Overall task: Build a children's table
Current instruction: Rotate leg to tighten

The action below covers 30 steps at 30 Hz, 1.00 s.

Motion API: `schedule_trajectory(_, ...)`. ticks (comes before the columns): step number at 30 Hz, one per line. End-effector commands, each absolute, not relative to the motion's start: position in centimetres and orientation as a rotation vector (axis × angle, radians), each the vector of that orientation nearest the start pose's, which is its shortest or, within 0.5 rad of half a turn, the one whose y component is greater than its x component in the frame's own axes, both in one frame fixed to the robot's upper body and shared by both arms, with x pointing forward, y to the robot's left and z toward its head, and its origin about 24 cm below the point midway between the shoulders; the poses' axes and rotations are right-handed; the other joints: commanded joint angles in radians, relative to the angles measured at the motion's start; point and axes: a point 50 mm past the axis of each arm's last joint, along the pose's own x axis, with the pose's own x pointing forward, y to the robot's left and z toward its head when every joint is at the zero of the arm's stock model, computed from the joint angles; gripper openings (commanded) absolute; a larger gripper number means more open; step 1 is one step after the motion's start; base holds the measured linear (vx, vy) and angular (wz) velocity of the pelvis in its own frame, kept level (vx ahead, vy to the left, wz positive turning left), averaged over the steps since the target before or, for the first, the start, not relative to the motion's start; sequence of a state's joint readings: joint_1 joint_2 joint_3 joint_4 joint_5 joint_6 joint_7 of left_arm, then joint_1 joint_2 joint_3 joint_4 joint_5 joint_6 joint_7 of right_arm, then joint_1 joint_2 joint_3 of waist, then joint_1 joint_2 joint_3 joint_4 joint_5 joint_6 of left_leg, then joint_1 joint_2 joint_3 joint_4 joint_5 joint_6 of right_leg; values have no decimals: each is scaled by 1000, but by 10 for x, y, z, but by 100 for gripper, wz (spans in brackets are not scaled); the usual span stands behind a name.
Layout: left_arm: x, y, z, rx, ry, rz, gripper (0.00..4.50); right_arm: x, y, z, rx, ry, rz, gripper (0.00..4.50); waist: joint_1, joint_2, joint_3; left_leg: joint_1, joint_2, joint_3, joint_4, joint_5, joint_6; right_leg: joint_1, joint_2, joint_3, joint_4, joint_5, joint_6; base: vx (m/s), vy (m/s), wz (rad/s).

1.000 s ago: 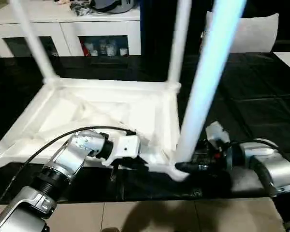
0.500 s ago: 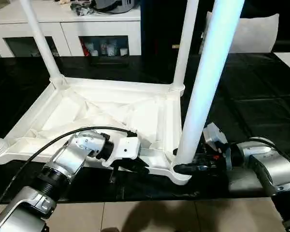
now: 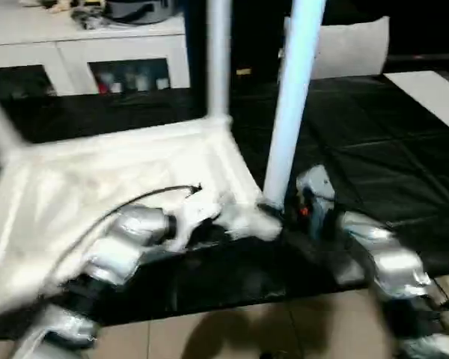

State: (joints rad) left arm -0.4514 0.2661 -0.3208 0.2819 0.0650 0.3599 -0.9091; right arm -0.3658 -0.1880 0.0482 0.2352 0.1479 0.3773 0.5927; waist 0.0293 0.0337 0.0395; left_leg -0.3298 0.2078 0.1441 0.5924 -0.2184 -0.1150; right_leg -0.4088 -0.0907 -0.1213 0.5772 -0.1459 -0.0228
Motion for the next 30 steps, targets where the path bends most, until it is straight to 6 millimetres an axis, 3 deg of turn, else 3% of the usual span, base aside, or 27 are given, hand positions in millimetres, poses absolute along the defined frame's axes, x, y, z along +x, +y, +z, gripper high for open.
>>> schedule_trajectory(1, 299, 48, 65, 361, 303, -1152, 0, 312, -106, 34, 41, 366, 603, 200, 6, -1, -53, -19, -2, 12, -72, -180, 33, 57, -45, 38, -91, -471, -92, 0, 0, 0)
schedule_trajectory(2, 299, 48, 65, 361, 303, -1150, 0, 312, -106, 34, 41, 365, 602, 200, 8, -1, -54, -18, -3, 12, -70, -181, 35, 57, -46, 36, -92, -478, -90, 0, 0, 0)
schedule_trajectory(3, 302, 42, 65, 357, 299, -1101, 0, 315, -103, 35, 72, 342, 567, 256, 11, -3, -56, -22, -3, 13, -70, -177, 49, 60, -46, 38, -92, -465, -86, 0, 0, 0)
schedule_trajectory(6, 303, 39, 66, 371, 299, -1078, 0, 317, -100, 37, 98, 325, 541, 271, 14, -3, -58, -24, -1, 11, -72, -169, 60, 63, -45, 39, -86, -423, -94, 0, 0, 0)
schedule_trajectory(9, 300, 44, 65, 393, 317, -1076, 0, 316, -101, 39, 103, 299, 518, 316, 16, -1, -58, -27, 3, 10, -75, -153, 66, 65, -46, 42, -78, -373, -112, 0, 0, 0)
schedule_trajectory(14, 304, 65, 61, 449, 330, -1065, 0, 313, -121, 47, 75, 220, 574, 362, 19, 1, -59, -26, 4, 11, -74, -162, 75, 67, -46, 44, -75, -342, -130, 0, 0, 0)
schedule_trajectory(20, 310, 89, 58, 519, 332, -1084, 0, 301, -148, 58, -14, 190, 761, 409, 35, 3, -57, -26, 5, 12, -72, -159, 94, 69, -45, 44, -75, -333, -131, 0, 0, 0)
schedule_trajectory(22, 310, 104, 55, 584, 342, -1148, 0, 294, -164, 63, -101, 212, 878, 409, 38, 1, -58, -25, 4, 12, -71, -167, 97, 71, -45, 45, -77, -350, -123, 0, 0, 0)
schedule_trajectory(26, 305, 110, 54, 605, 328, -1265, 0, 293, -174, 71, -141, 187, 956, 409, 39, 0, -56, -24, 5, 12, -72, -173, 97, 66, -47, 43, -78, -379, -123, 0, 0, 0)
schedule_trajectory(30, 291, 122, 54, 672, 355, -1473, 0, 284, -178, 78, -118, 217, 1171, 373, 50, 0, -61, -22, 15, 13, -69, -139, 120, 66, -47, 49, -62, -286, -176, 0, 0, 0)
